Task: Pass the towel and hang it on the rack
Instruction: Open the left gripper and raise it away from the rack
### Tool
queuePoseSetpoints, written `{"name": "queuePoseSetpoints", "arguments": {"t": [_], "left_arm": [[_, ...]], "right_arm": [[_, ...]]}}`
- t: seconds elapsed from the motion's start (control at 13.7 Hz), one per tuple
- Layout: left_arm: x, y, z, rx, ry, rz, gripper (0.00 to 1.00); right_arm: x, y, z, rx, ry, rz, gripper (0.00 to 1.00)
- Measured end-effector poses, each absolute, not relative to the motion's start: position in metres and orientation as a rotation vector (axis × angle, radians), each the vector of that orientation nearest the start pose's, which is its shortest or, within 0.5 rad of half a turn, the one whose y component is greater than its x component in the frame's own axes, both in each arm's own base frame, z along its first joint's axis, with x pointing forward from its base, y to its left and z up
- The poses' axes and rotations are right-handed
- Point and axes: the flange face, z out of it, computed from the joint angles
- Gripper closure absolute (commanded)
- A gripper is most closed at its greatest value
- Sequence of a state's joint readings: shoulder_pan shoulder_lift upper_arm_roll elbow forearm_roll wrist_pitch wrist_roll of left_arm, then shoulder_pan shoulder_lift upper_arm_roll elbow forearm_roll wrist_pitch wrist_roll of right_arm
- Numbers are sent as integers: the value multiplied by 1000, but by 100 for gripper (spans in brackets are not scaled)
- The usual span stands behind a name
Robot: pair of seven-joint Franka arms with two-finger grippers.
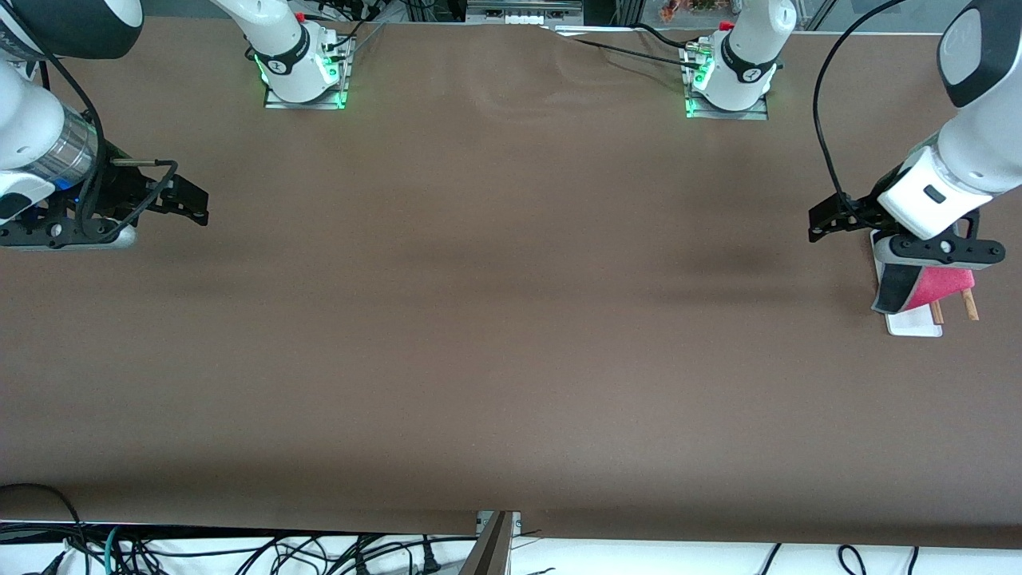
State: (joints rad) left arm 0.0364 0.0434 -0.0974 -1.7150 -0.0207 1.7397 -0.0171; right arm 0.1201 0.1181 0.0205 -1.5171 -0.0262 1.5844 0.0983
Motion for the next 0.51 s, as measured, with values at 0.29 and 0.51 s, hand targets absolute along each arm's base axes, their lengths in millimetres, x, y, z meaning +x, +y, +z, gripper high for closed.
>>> {"name": "queuePoseSetpoints", "arguments": {"t": [0.29,0.51], "left_arm": [[563,-41,566,-3137,87,8,0],[558,-42,575,-3133,89,-7,0]], "right_arm": [[585,79,583,-3170,-68,76,0],[585,79,583,-3170,-68,76,0]]}}
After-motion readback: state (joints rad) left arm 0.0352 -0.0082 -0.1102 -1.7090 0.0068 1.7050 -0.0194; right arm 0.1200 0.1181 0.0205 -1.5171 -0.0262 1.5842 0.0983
